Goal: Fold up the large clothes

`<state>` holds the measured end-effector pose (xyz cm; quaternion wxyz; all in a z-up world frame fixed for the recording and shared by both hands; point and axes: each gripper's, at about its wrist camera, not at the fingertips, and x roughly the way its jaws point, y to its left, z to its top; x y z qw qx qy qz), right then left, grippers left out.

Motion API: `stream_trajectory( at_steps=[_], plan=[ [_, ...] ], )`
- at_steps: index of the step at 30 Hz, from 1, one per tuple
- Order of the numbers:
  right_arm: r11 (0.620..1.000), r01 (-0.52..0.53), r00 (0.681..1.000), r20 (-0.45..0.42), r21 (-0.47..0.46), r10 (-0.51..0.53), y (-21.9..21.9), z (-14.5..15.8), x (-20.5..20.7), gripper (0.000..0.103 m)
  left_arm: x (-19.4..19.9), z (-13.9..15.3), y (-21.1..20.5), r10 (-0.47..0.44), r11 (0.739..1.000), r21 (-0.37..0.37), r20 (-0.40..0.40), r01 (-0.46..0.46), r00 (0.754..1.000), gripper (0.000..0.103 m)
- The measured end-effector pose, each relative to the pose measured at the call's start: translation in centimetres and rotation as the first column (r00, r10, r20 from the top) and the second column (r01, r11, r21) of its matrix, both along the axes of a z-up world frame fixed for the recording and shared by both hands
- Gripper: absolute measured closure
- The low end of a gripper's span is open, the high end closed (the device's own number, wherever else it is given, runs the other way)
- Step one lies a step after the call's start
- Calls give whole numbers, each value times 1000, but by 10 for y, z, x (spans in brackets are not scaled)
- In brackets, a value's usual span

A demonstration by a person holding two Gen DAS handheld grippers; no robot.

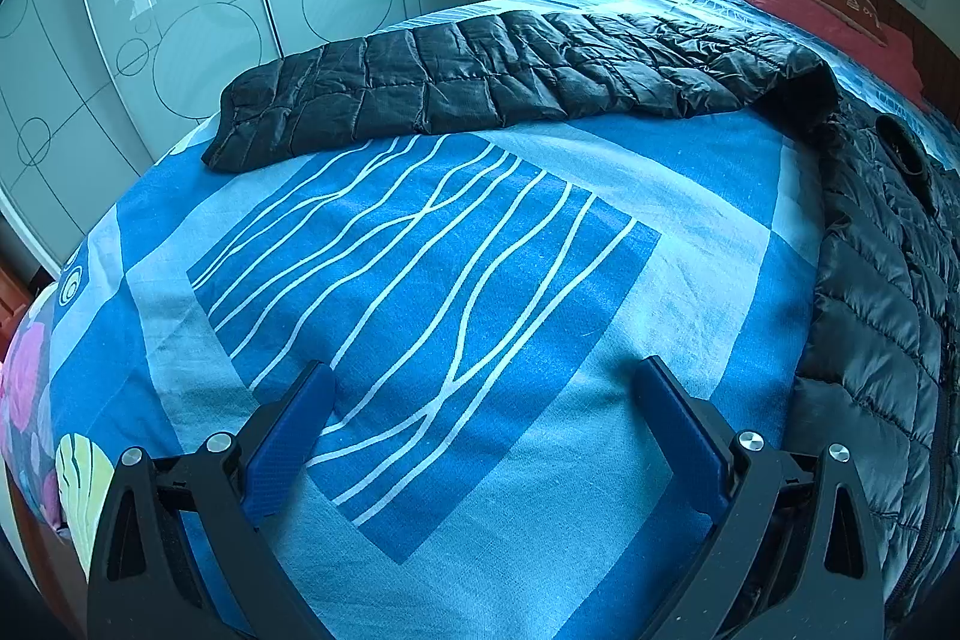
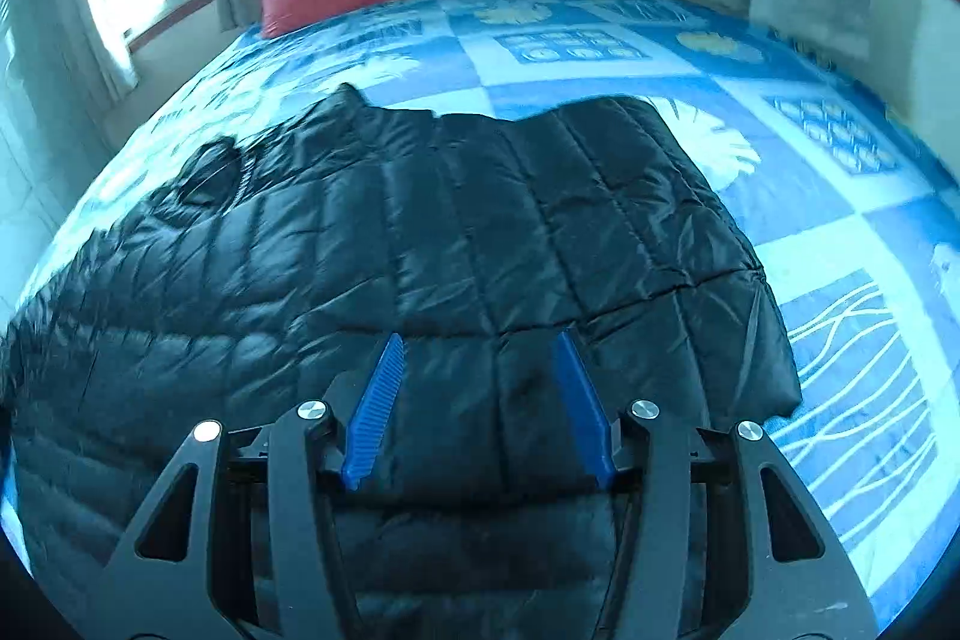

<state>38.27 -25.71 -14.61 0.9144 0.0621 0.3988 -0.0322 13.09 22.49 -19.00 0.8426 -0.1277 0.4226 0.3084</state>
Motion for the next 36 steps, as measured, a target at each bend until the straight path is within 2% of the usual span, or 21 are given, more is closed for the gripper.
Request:
stream_trajectory(
  at_steps=[8, 16, 22, 26, 30, 34, 36],
  plan=[
    [999, -7, 1000, -29, -43, 6, 10, -24, 5, 49, 0, 0, 1, 0, 1000, 0, 0, 0, 1000, 4],
    [998, -7, 1000, -7, -66, 7, 11, -30, 3, 48, -1, 5, 5, 2, 999, -35, 5, -2, 1000, 4],
    [998, -6, 1000, 4, -60, 7, 10, -30, 0, 48, -8, 13, 40, 119, 988, -102, 63, -112, 991, 4],
    [998, -6, 1000, 7, -70, 7, 11, -30, -1, 47, -10, 15, 89, 231, 960, -199, 154, -199, 961, 4],
    [997, -8, 1000, 8, -71, 8, 11, -29, -1, 47, -2, 12, 143, 318, 918, -325, 267, -226, 910, 4],
    [997, -8, 1000, 8, -72, 9, 11, -29, -1, 47, 4, 6, 176, 379, 897, -364, 342, -250, 860, 4],
    [997, -8, 1000, 8, -72, 9, 11, -29, -1, 47, 6, 5, 189, 414, 878, -398, 356, -265, 838, 4]
  ],
)
